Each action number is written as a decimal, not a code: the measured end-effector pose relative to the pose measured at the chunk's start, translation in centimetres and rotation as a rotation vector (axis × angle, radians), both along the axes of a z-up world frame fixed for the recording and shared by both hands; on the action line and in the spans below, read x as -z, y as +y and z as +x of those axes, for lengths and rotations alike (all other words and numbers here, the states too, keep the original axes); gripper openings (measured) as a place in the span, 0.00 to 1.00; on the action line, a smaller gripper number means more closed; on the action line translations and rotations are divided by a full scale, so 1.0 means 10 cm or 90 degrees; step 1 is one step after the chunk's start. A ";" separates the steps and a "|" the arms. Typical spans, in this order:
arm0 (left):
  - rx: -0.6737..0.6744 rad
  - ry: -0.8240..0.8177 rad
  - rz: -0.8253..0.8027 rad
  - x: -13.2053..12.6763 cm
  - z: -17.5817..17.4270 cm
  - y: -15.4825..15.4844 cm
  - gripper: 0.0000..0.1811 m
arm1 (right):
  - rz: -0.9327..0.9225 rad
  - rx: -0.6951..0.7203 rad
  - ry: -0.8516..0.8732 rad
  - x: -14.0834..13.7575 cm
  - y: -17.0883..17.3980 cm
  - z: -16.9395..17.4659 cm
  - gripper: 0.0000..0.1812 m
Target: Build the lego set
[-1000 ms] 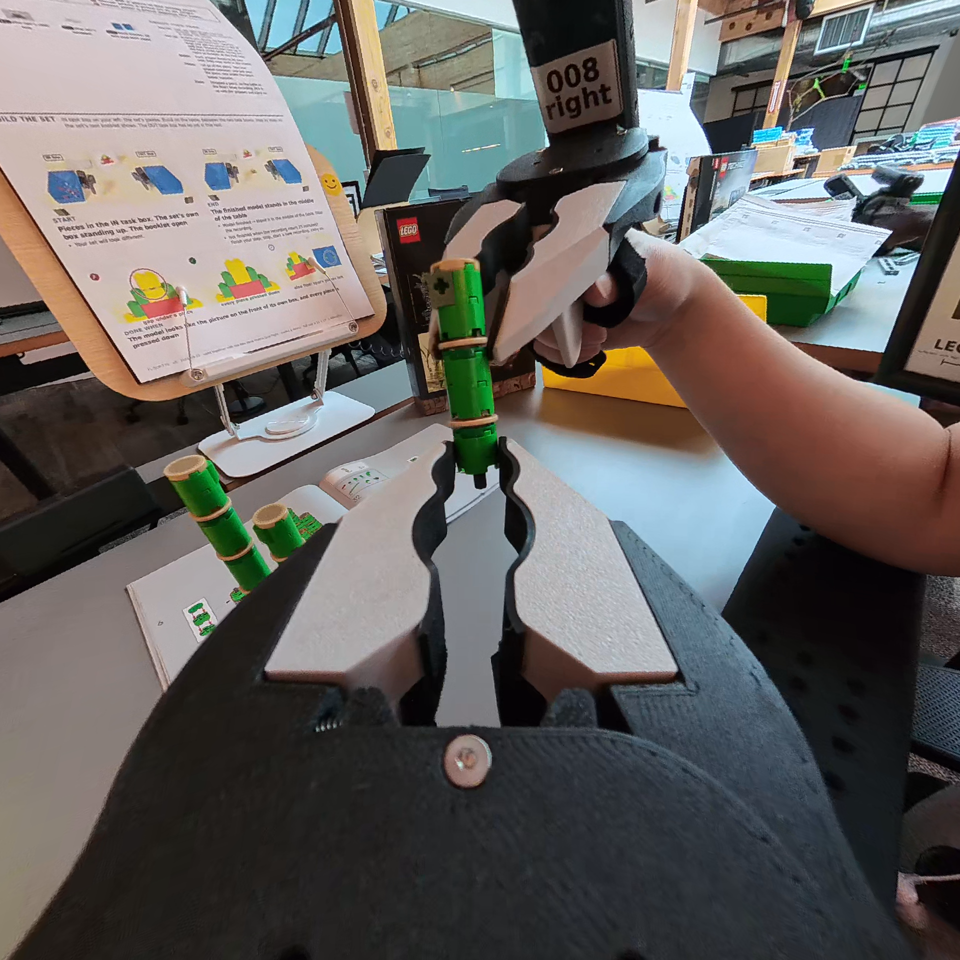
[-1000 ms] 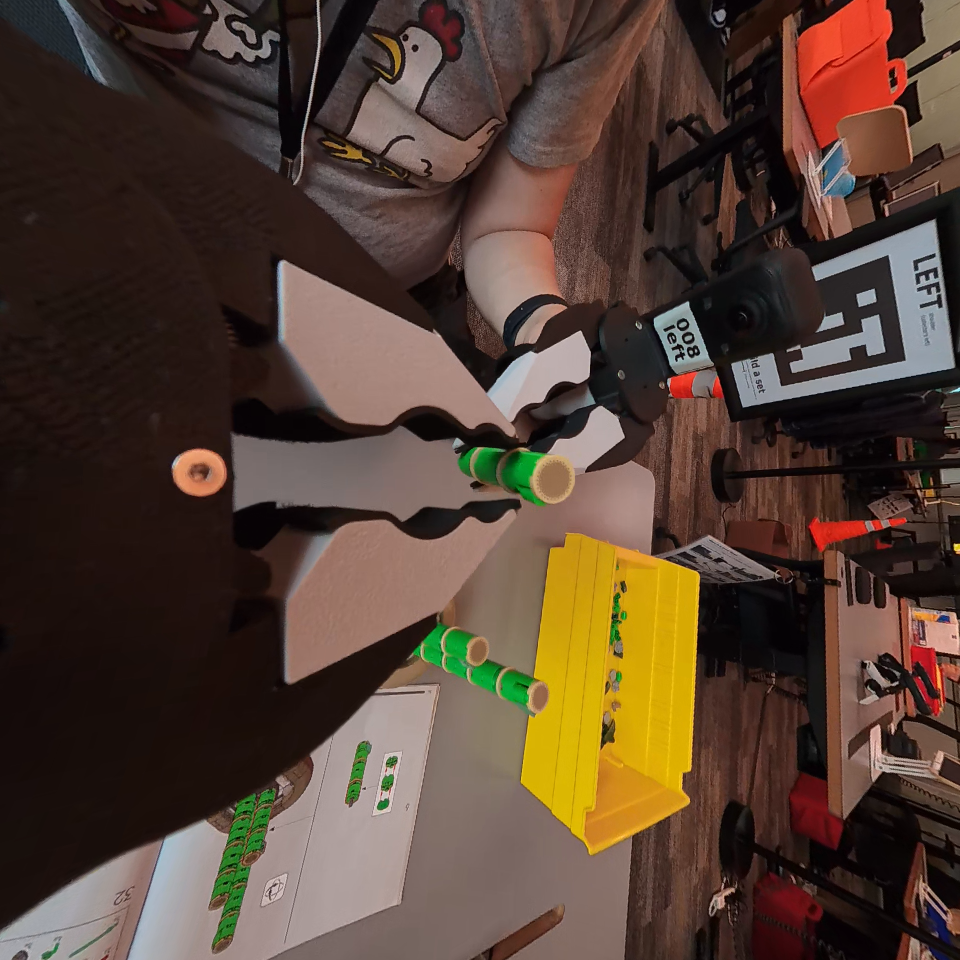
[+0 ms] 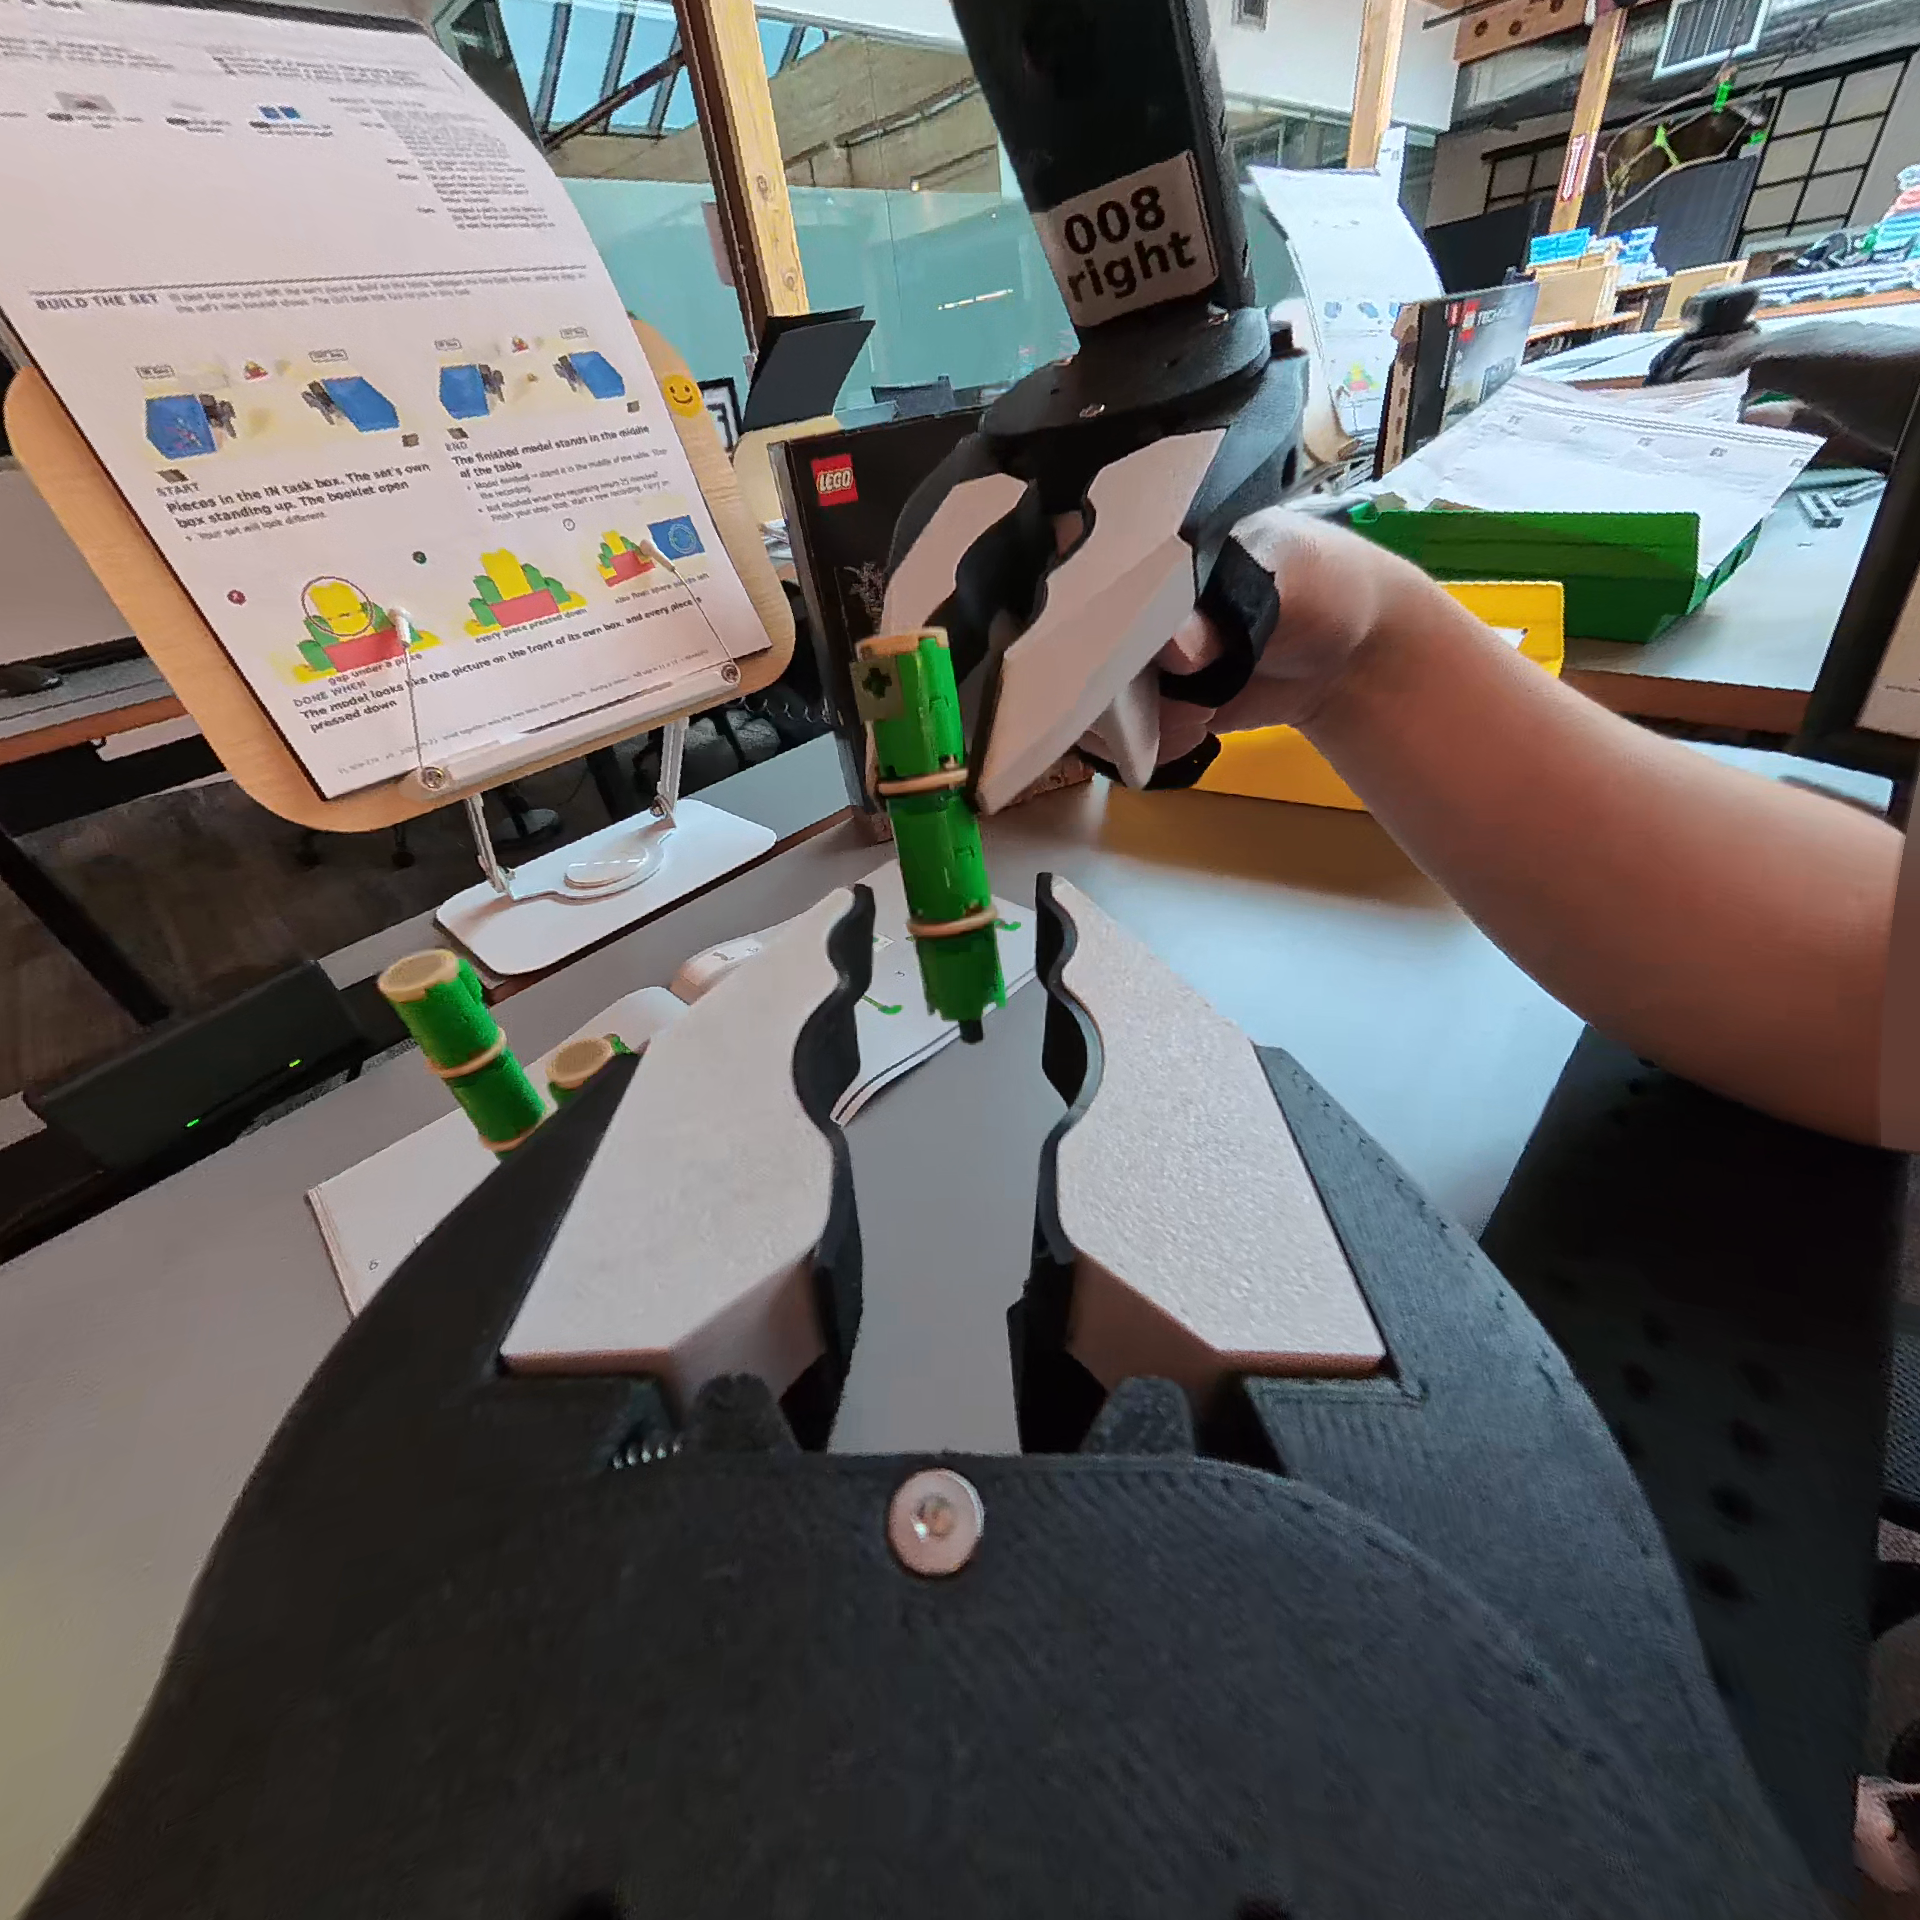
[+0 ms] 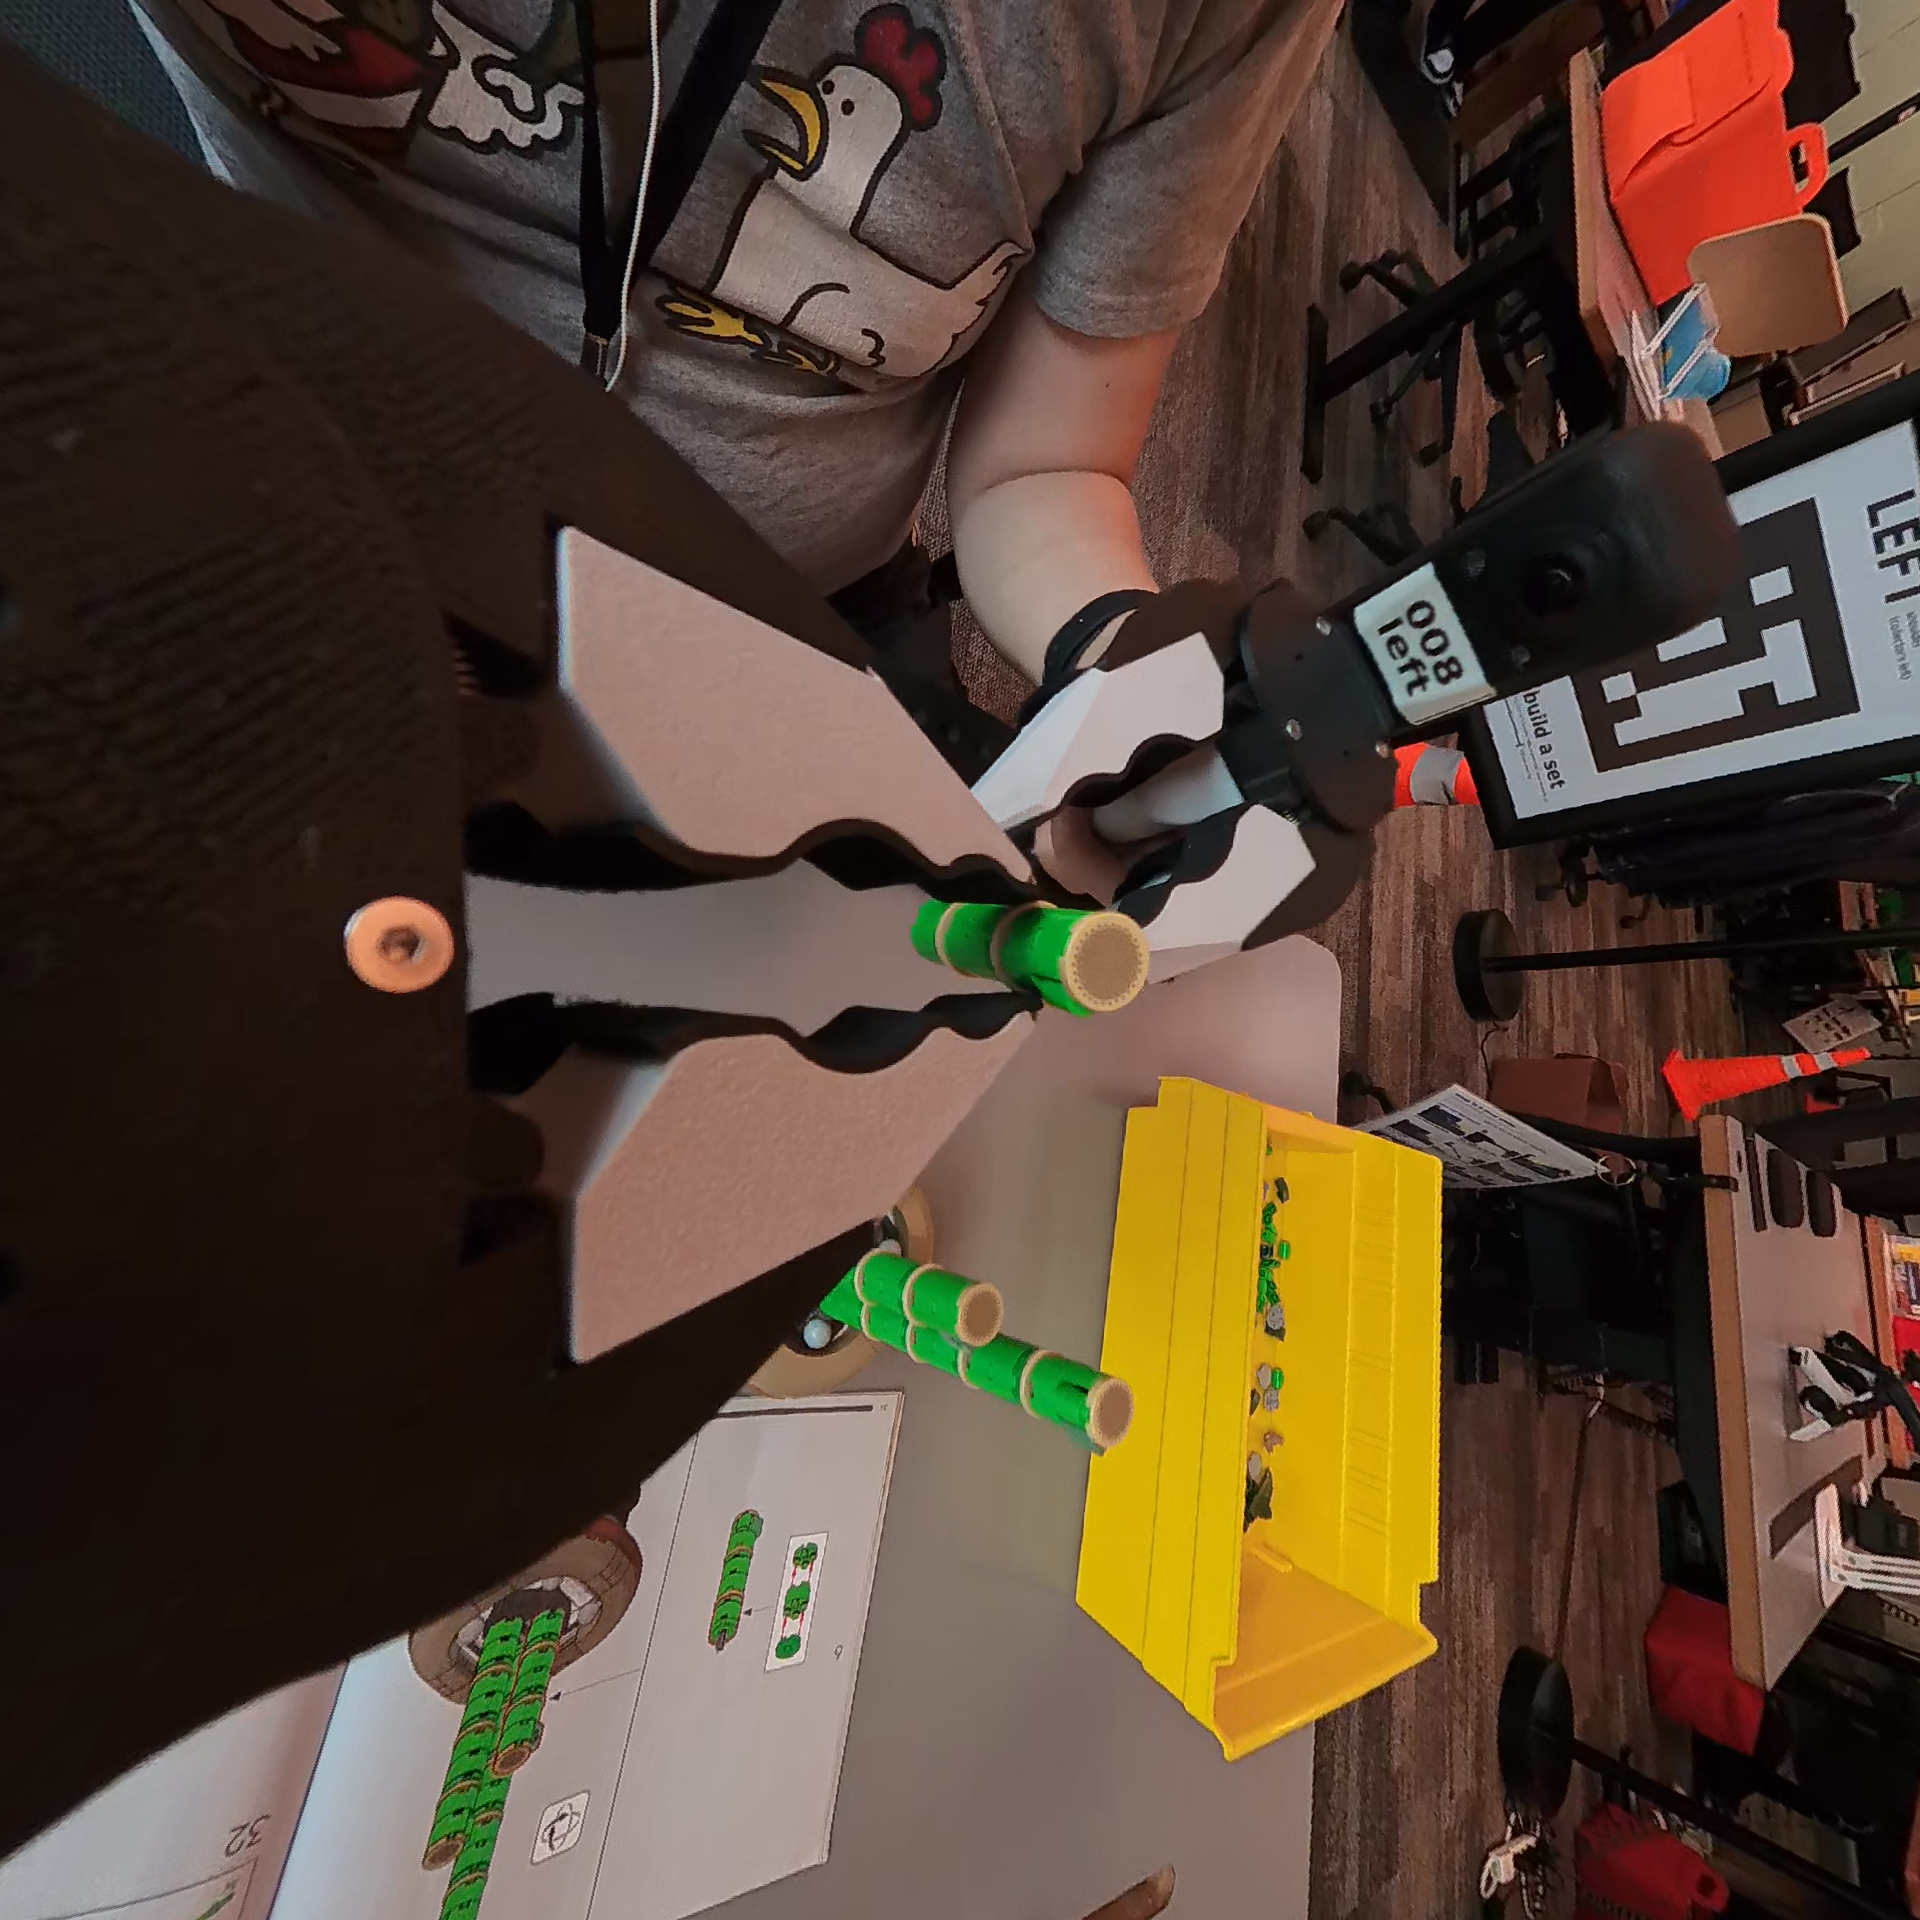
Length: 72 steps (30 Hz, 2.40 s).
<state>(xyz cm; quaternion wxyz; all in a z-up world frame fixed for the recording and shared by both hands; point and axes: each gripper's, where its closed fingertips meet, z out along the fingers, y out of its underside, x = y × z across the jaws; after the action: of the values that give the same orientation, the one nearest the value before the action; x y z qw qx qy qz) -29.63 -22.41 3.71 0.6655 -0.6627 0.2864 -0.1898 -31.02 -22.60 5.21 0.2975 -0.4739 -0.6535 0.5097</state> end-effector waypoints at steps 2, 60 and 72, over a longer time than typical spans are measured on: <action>0.004 0.017 -0.002 -0.03 0.03 0.01 0.15 | 0.011 -0.004 -0.003 0.02 -0.02 0.00 0.09; -0.102 -0.033 0.000 0.38 -0.75 0.39 0.08 | -0.067 0.278 0.208 -0.59 1.15 0.84 0.14; -0.091 -0.054 -0.007 0.43 -0.77 0.41 0.08 | -0.075 0.282 0.198 -0.54 1.19 0.83 0.14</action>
<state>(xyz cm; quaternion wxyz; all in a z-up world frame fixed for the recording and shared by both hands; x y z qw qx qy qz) -37.36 -18.31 -0.61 0.6851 -0.6765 0.2086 -0.1717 -22.70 -10.72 10.58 0.4707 -0.5373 -0.4499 0.5360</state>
